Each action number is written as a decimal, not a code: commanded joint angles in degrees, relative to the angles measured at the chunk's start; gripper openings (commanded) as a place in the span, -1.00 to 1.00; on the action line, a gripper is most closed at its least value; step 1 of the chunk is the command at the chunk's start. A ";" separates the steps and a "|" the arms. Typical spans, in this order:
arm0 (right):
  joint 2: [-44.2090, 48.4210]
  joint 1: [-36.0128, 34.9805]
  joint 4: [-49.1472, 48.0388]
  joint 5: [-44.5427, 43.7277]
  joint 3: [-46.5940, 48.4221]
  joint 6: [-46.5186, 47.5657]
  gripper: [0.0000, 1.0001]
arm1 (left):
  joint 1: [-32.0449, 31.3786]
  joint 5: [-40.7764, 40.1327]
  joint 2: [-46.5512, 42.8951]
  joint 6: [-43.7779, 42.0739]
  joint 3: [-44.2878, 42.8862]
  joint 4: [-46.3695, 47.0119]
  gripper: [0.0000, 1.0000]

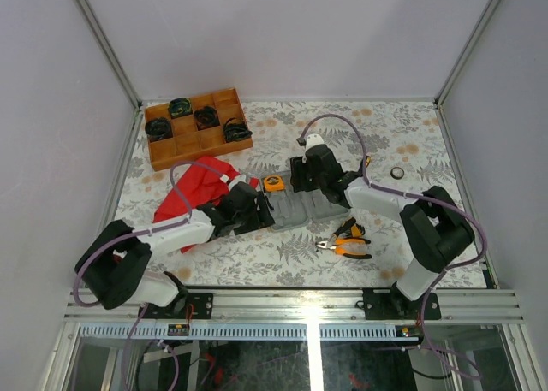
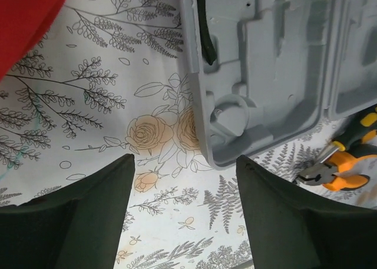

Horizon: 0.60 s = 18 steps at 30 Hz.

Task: Sort the tools into containers
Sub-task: Place the engineering item in the storage box.

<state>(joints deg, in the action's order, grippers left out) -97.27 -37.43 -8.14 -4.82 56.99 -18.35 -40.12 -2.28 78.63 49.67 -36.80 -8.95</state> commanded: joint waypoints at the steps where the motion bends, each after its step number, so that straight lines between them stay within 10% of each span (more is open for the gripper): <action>1: 5.14 0.68 -3.03 0.89 -1.26 0.77 0.14 | -1.63 -4.21 3.50 2.48 -1.73 2.91 0.31; 18: 10.74 0.87 -1.73 0.45 -5.32 0.64 0.07 | -3.24 -6.19 11.07 0.41 -4.59 2.06 -0.59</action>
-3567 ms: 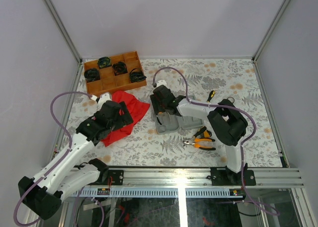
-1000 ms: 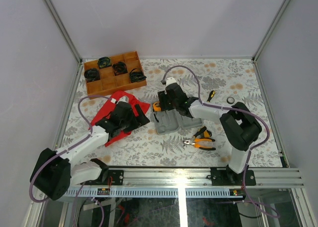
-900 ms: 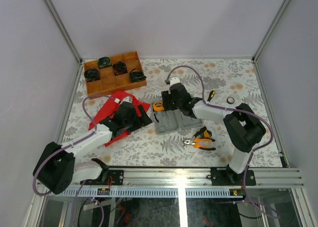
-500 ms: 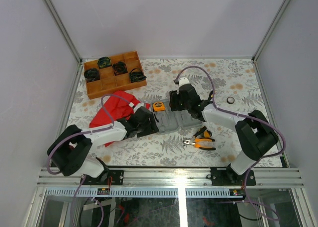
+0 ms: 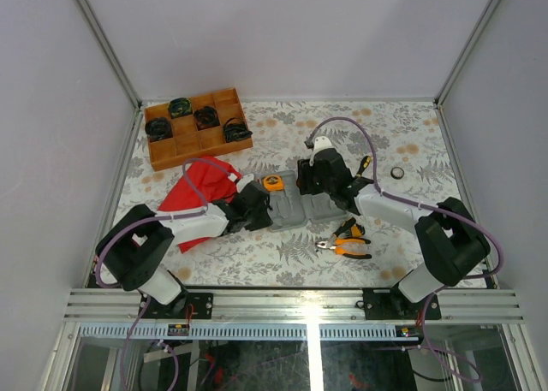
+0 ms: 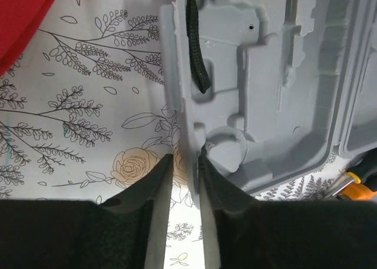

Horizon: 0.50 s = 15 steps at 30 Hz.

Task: Sort the tools into containers
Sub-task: Place the engineering item in the storage box.

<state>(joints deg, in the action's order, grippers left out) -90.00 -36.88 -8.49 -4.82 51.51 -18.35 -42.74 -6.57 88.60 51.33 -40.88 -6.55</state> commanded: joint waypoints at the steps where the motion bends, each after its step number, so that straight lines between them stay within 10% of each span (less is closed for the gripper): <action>1: 3.71 0.32 -1.19 0.69 -0.01 0.64 0.07 | -0.81 -2.09 1.00 -1.50 -0.27 -0.58 -0.65; 15: 11.11 0.31 -10.74 6.68 -9.05 4.15 0.41 | -4.04 -1.76 -4.42 -7.03 7.58 -0.50 -0.93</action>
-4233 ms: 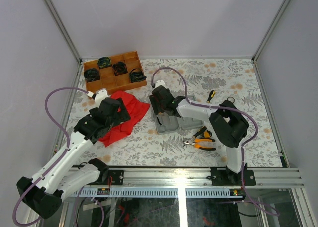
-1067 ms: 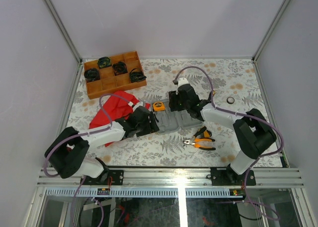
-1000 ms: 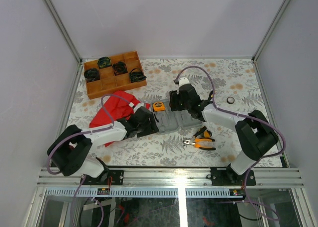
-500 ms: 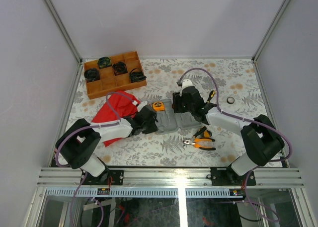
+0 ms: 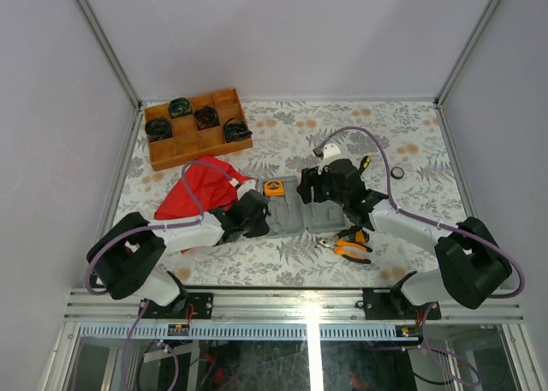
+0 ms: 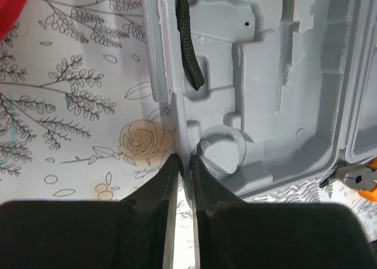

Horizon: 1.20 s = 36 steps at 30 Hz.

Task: Sort the tools into containers
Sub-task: Place the engineering item in the storage box.

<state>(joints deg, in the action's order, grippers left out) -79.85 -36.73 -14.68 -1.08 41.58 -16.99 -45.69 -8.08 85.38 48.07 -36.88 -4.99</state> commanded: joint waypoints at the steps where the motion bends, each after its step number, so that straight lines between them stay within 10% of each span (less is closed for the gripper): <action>1: 0.52 0.17 -3.79 4.35 1.46 3.51 0.41 | -1.17 -0.09 -1.69 -4.04 3.96 -1.97 -0.93; 21: -19.41 -0.21 13.22 29.37 22.63 21.65 0.06 | -1.33 -3.42 -7.54 -2.10 6.03 -3.66 -0.33; 36: -29.45 -1.76 20.75 29.55 33.79 30.72 -0.07 | -1.40 -1.75 -7.81 -0.16 8.87 0.04 -0.33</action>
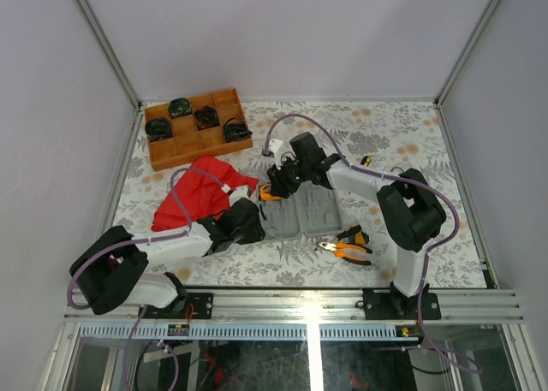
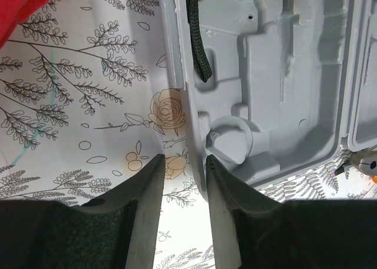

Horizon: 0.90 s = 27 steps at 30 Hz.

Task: Sort the tools into containers
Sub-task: Place the engineering item in the storage box.

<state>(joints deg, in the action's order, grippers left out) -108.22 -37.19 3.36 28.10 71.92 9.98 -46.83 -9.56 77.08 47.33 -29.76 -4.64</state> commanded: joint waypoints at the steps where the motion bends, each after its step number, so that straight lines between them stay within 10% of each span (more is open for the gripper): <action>1: -1.54 -1.55 2.92 -0.15 3.76 4.11 -0.06 | -0.15 -0.33 0.57 0.49 1.72 -0.44 -0.33; 27: -9.06 -6.09 12.76 -11.19 11.54 10.20 -0.06 | -0.18 0.42 1.40 -0.22 0.67 -0.73 -0.34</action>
<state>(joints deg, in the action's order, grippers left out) -115.44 -42.02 13.17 17.52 80.53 18.81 -46.83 -9.50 77.12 47.64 -29.74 -4.45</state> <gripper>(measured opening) 0.469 0.331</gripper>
